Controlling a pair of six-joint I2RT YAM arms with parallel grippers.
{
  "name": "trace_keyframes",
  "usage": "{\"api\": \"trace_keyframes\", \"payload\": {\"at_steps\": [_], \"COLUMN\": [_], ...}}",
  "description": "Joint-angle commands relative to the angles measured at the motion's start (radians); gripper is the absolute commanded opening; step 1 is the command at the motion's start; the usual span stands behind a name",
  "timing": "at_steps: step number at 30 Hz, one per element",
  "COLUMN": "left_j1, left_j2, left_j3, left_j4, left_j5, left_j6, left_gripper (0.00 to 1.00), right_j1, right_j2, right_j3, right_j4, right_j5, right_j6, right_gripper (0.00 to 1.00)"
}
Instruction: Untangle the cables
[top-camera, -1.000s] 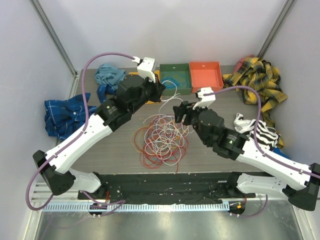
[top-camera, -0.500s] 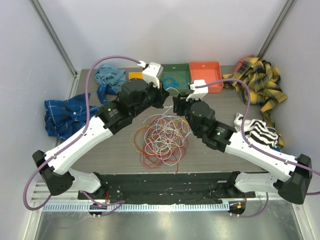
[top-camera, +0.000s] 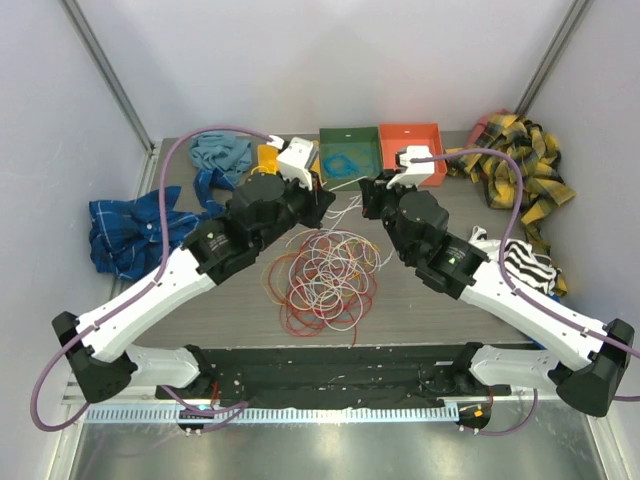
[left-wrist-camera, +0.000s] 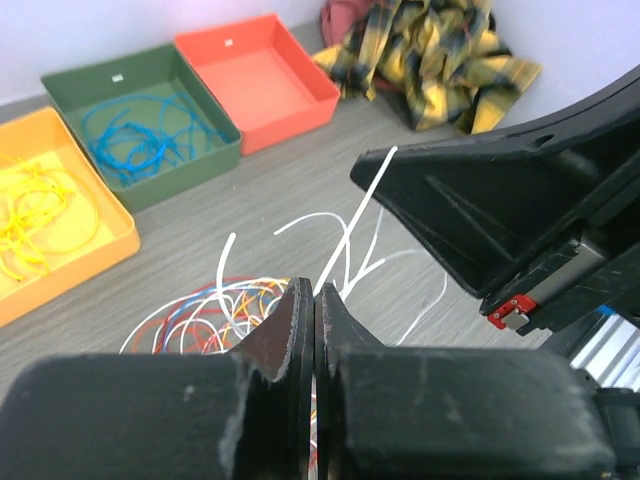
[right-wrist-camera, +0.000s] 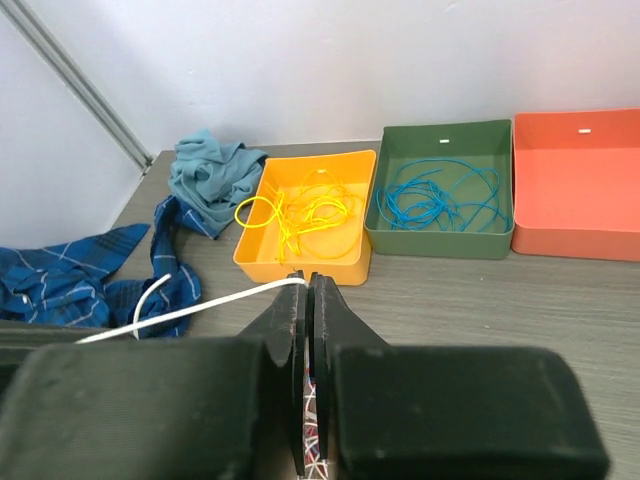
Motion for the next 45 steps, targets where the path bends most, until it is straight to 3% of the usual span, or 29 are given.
{"api": "trace_keyframes", "payload": {"at_steps": [1,6,15,18,23,26,31,45], "left_j1": [0.011,0.011,0.013,0.013,0.011,0.011,0.013,0.011], "left_j2": [-0.139,-0.182,-0.197,-0.183,-0.113,-0.056,0.014,0.102], "left_j3": [-0.018,-0.006,0.066,0.063,0.086,0.131,0.227,0.341], "left_j4": [-0.009,0.009,0.015,0.023,0.035,0.041,0.031,-0.011], "left_j5": [-0.181,-0.236,-0.272,-0.255,-0.249,-0.255,-0.218,-0.158], "left_j6": [0.051,0.074,0.140,0.145,0.152,0.166,0.154,0.138], "left_gripper": [0.00,0.00,0.00,0.00,0.00,0.00,0.00,0.00], "right_j1": [-0.066,-0.078,-0.163,-0.161,-0.161,-0.161,-0.156,-0.080], "right_j2": [-0.043,-0.056,-0.101,-0.142,-0.208,-0.216,-0.204,-0.069], "right_j3": [0.062,0.008,-0.072,-0.078,-0.105,-0.134,-0.214,-0.299], "right_j4": [-0.103,-0.169,-0.222,-0.201,-0.135,-0.117,-0.052,0.096], "right_j5": [0.294,0.327,0.282,0.133,-0.349,-0.525,-0.632,-0.648], "right_j6": [-0.083,-0.047,0.028,0.036,0.073,0.097,0.121,0.105], "right_gripper": [0.14,0.38,0.36,0.40,0.57,0.59,0.59,0.58]}}
